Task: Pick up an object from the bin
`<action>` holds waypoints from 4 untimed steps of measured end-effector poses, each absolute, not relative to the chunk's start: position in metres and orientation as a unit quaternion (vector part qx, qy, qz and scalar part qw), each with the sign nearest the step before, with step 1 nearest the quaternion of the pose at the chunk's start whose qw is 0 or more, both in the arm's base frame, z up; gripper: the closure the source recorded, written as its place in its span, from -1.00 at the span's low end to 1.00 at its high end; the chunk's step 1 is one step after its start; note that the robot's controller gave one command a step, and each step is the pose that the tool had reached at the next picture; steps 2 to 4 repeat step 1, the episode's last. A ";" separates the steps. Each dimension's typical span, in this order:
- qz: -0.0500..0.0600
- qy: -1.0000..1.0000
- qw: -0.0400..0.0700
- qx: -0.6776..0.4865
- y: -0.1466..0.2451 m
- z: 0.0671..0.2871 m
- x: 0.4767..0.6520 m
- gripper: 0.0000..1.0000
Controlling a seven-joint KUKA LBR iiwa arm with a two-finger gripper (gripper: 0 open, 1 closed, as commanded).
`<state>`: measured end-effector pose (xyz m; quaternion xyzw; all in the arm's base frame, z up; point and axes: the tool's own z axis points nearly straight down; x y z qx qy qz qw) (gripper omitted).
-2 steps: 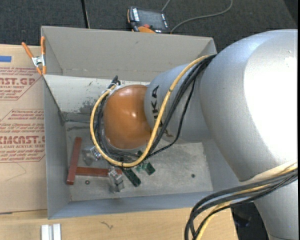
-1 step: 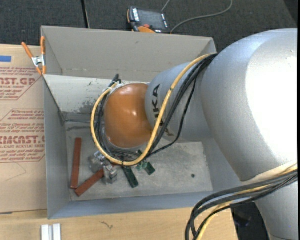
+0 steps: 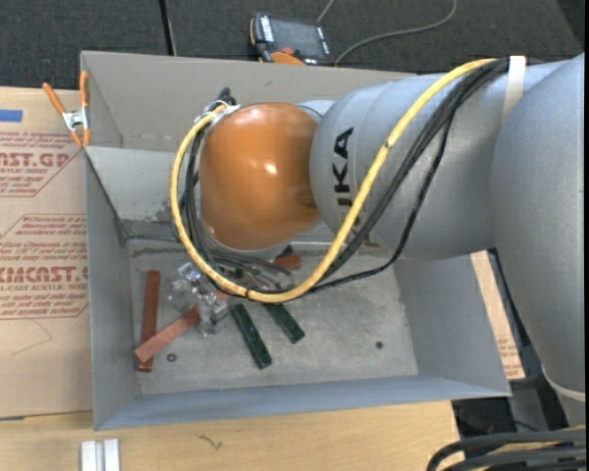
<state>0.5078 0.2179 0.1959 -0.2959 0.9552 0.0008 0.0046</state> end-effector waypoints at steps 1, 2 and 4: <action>-0.001 0.965 0.004 -0.263 0.151 0.236 0.528 1.00; -0.001 0.965 0.004 -0.263 0.151 0.236 0.528 1.00; -0.001 0.965 0.004 -0.263 0.151 0.236 0.528 1.00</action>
Offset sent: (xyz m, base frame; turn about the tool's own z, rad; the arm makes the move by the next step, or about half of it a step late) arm 0.0181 -0.0633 0.0381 0.0616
